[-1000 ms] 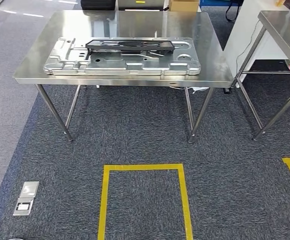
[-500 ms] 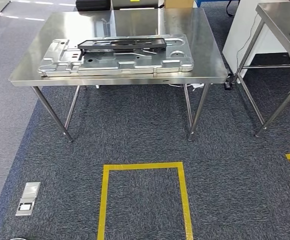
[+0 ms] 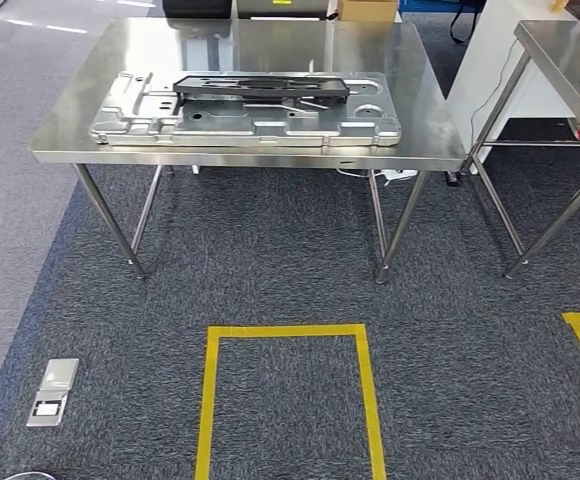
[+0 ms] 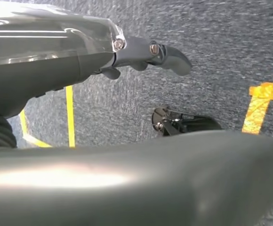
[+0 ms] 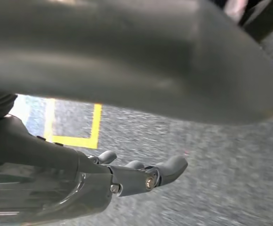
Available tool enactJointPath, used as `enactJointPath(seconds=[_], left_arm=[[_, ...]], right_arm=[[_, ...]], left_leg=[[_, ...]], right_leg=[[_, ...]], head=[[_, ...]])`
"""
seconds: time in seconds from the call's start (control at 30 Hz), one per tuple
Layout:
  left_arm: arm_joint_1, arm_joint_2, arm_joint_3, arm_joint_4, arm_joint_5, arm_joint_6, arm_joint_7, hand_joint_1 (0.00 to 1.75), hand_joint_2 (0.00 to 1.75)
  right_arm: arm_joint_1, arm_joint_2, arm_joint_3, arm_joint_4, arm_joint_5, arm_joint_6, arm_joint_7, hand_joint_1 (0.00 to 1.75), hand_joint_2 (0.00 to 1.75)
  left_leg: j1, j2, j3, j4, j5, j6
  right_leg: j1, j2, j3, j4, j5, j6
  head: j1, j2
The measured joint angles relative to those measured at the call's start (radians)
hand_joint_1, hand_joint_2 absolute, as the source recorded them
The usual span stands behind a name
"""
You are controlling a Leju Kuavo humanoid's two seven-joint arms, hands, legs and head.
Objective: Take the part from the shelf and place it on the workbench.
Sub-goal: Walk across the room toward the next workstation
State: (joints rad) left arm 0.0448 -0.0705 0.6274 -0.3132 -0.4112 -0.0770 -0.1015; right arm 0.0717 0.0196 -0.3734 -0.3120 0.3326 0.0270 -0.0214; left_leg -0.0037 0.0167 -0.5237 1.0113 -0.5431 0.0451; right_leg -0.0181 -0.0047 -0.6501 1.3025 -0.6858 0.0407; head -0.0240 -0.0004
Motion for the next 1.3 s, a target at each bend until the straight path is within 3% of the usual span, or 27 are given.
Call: enactJointPath(seconds=[0.03, 0.1, 0.17, 0.27, 0.33, 0.43, 0.47, 0.5, 0.53, 0.63, 0.7, 0.8, 0.97, 1.3], left_arm=[[-0.004, 0.002, -0.021, -0.011, 0.015, 0.003, 0.003, 0.0, 0.0], [-0.015, 0.006, -0.065, -0.037, 0.046, 0.008, 0.009, 0.0, 0.0], [-0.024, 0.011, -0.112, -0.06, 0.078, 0.014, 0.016, 0.0, 0.0], [-0.023, 0.021, -0.188, -0.08, 0.132, 0.025, 0.03, 0.0, 0.0], [-0.008, 0.027, -0.24, -0.084, 0.17, 0.032, 0.04, 0.0, 0.0], [0.034, 0.03, -0.307, -0.077, 0.218, 0.04, 0.053, 0.0, 0.0], [0.052, 0.031, -0.326, -0.071, 0.231, 0.043, 0.057, 0.0, 0.0], [0.071, 0.031, -0.343, -0.061, 0.244, 0.045, 0.06, 0.0, 0.0], [0.089, 0.032, -0.359, -0.051, 0.254, 0.048, 0.063, 0.0, 0.0], [0.141, 0.037, -0.405, -0.015, 0.285, 0.054, 0.071, 0.0, 0.0], [0.164, 0.04, -0.441, 0.0, 0.309, 0.058, 0.077, 0.0, 0.0], [0.17, 0.044, -0.497, -0.002, 0.351, 0.066, 0.085, 0.0, 0.0], [0.124, 0.049, -0.56, -0.028, 0.398, 0.076, 0.093, 0.0, 0.0], [0.102, 0.056, -0.598, -0.052, 0.411, 0.077, 0.096, 0.0, 0.0]], right_arm=[[0.012, -0.001, 0.012, 0.005, -0.012, -0.001, 0.0, 0.0, 0.0], [0.035, -0.003, 0.038, 0.018, -0.037, -0.002, 0.001, 0.0, 0.0], [0.053, -0.004, 0.065, 0.027, -0.063, -0.004, 0.002, 0.0, 0.0], [0.074, -0.004, 0.11, 0.029, -0.107, -0.006, 0.004, 0.0, 0.0], [0.077, -0.006, 0.142, 0.021, -0.137, -0.009, 0.006, 0.0, 0.0], [0.061, -0.007, 0.181, -0.014, -0.175, -0.015, 0.008, 0.0, 0.0], [0.051, -0.008, 0.192, -0.029, -0.186, -0.015, 0.008, 0.0, 0.0], [0.039, -0.008, 0.202, -0.046, -0.196, -0.016, 0.009, 0.0, 0.0], [0.027, -0.008, 0.212, -0.065, -0.204, -0.016, 0.01, 0.0, 0.0], [-0.009, -0.008, 0.241, -0.123, -0.228, -0.017, 0.012, 0.0, 0.0], [-0.023, -0.01, 0.262, -0.15, -0.247, -0.017, 0.012, 0.0, 0.0], [-0.015, -0.014, 0.293, -0.154, -0.28, -0.019, 0.017, 0.0, 0.0], [0.042, -0.015, 0.329, -0.131, -0.32, -0.021, 0.02, 0.0, 0.0], [0.068, -0.016, 0.351, -0.11, -0.33, -0.021, 0.02, 0.0, 0.0]], left_leg=[[0.0, 0.0, 0.001, 0.0, 0.0, 0.0], [-0.002, -0.001, 0.003, 0.004, -0.003, -0.005], [-0.006, -0.001, 0.001, 0.009, -0.006, -0.014], [-0.005, -0.002, -0.002, 0.013, -0.008, -0.025], [-0.002, -0.005, -0.014, 0.049, -0.04, -0.036], [0.007, -0.008, -0.089, 0.224, -0.136, -0.053], [0.009, -0.008, -0.11, 0.273, -0.151, -0.055], [0.01, -0.008, -0.116, 0.288, -0.146, -0.056], [0.012, -0.008, -0.104, 0.262, -0.122, -0.055], [0.012, -0.008, -0.017, 0.072, -0.027, -0.046], [0.01, -0.008, 0.004, 0.016, -0.014, -0.041], [0.007, -0.011, 0.003, 0.011, -0.014, -0.039], [0.003, -0.009, 0.002, 0.012, -0.016, -0.033], [0.002, -0.007, 0.004, 0.013, -0.017, -0.03]], right_leg=[[0.0, 0.0, 0.02, -0.036, 0.028, 0.001], [0.0, -0.001, 0.088, -0.175, 0.096, -0.001], [0.001, 0.0, 0.128, -0.266, 0.124, -0.01], [0.002, 0.001, 0.129, -0.278, 0.124, -0.026], [-0.002, -0.003, 0.127, -0.281, 0.127, -0.037], [-0.003, -0.006, 0.122, -0.281, 0.128, -0.044], [-0.003, -0.007, 0.122, -0.281, 0.128, -0.045], [-0.003, -0.007, 0.122, -0.281, 0.128, -0.044], [-0.003, -0.007, 0.124, -0.28, 0.128, -0.044], [-0.002, -0.005, 0.127, -0.28, 0.125, -0.036], [0.002, -0.005, 0.124, -0.277, 0.122, -0.031], [0.004, -0.008, 0.125, -0.28, 0.121, -0.033], [-0.001, -0.006, 0.13, -0.287, 0.128, -0.022], [-0.001, -0.002, 0.129, -0.289, 0.129, -0.014]], head=[[0.0, 0.0], [0.0, 0.0], [0.0, 0.0], [-0.001, 0.0], [-0.001, 0.0], [-0.001, 0.0], [-0.001, 0.0], [-0.001, 0.0], [-0.001, 0.0], [-0.001, 0.0], [-0.001, 0.0], [0.0, 0.0], [0.0, 0.0], [0.0, 0.0]])
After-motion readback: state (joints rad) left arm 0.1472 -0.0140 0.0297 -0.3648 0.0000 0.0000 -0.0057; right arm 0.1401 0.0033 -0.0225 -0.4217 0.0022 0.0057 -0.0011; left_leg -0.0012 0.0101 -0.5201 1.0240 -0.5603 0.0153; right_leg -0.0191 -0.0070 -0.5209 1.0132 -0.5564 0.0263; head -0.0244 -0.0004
